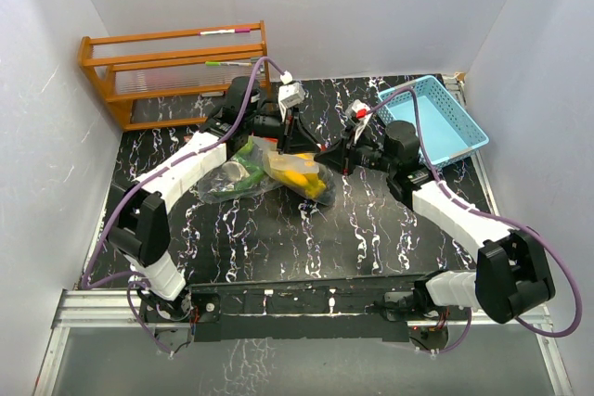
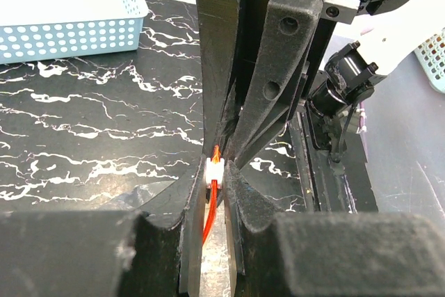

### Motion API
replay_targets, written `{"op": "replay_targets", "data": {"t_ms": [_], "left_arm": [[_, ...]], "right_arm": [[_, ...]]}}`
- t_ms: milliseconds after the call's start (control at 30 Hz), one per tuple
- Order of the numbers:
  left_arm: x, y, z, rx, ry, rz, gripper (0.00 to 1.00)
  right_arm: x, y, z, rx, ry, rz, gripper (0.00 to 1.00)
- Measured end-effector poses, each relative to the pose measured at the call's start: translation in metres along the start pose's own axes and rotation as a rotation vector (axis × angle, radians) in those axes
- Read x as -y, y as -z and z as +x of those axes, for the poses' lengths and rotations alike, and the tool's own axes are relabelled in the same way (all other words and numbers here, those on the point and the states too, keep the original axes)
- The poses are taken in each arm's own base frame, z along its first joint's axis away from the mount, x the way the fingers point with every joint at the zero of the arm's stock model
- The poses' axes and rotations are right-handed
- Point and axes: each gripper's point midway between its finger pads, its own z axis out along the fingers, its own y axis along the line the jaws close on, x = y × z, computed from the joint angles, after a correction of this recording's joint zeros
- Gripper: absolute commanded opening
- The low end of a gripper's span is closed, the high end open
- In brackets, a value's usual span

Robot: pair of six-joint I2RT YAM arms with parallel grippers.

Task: Open the zip-top bag and remove the fake food
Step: Unzip the zipper food storage bag at the center of the board.

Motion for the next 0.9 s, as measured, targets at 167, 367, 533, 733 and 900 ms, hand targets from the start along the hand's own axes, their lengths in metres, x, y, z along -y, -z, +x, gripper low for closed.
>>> {"op": "replay_targets", "data": {"t_ms": [167, 367, 533, 733, 900], "left_arm": [[-0.001, 0.002, 0.003, -0.011, -0.005, -0.005, 0.00], [-0.006, 0.011, 0.004, -0.015, -0.005, -0.029, 0.00], [-0.013, 0.023, 0.004, -0.009, 0.000, -0.060, 0.00], [-0.013, 0.025, 0.002, 0.003, 0.004, -0.065, 0.00], [-0.012, 0.023, 0.002, 0.020, 0.019, -0.054, 0.00]], "right_arm": [[0.003, 0.000, -0.003, 0.012, 0.007, 0.022, 0.07], [0.006, 0.009, -0.016, 0.046, 0.028, 0.049, 0.08], [0.010, 0.016, -0.028, 0.079, 0.049, 0.067, 0.08], [0.007, 0.016, -0.028, 0.080, 0.023, 0.055, 0.42], [-0.001, 0.015, -0.030, 0.084, 0.015, 0.012, 0.67]]}}
